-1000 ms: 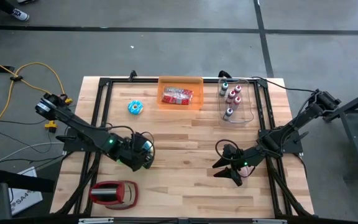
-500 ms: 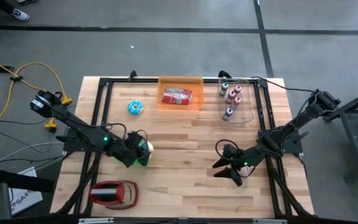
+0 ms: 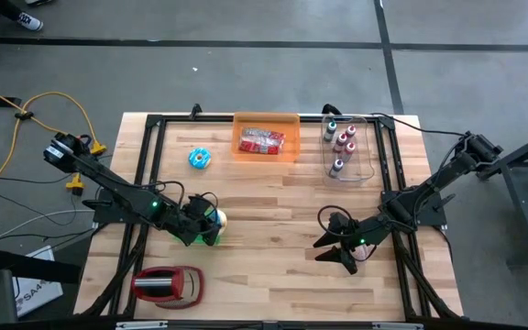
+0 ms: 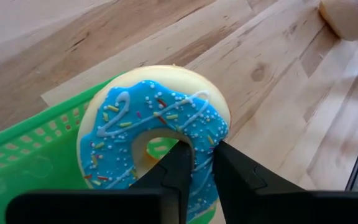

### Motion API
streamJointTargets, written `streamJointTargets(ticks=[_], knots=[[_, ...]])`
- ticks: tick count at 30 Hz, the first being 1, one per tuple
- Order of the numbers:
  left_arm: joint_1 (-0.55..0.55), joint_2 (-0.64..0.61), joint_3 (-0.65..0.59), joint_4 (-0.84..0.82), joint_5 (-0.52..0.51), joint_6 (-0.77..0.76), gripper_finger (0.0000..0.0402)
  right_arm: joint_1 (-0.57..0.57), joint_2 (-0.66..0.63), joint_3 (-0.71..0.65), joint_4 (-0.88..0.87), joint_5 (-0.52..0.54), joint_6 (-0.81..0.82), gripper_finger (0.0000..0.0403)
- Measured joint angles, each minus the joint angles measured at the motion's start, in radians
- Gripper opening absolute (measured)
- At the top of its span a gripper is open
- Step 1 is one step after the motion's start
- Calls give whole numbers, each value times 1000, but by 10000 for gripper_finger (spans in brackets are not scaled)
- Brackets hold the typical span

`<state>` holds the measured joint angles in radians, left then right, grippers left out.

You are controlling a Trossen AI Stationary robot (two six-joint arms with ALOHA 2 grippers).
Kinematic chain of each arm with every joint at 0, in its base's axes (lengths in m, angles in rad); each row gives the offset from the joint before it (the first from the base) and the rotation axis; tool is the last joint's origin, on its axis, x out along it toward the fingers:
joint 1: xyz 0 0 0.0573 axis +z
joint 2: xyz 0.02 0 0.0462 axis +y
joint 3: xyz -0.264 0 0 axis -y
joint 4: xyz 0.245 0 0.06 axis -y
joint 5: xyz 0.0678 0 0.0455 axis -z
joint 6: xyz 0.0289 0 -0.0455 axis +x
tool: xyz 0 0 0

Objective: Pick & Place Food Item
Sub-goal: Put the bottom blue donut into the green bin

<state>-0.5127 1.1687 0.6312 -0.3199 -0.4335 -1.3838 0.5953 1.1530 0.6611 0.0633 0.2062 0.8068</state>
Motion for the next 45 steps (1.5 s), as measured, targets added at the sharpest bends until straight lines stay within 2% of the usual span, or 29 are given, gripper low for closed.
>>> streamJointTargets(ticks=[13, 45], knots=[[0, 0, 0, -1, 0, 6, 124, 0, 0, 0, 0, 0, 0, 204], [0, -29, 1, -21, 0, -2, 126, 0, 0, 0, 0, 0, 0, 204]])
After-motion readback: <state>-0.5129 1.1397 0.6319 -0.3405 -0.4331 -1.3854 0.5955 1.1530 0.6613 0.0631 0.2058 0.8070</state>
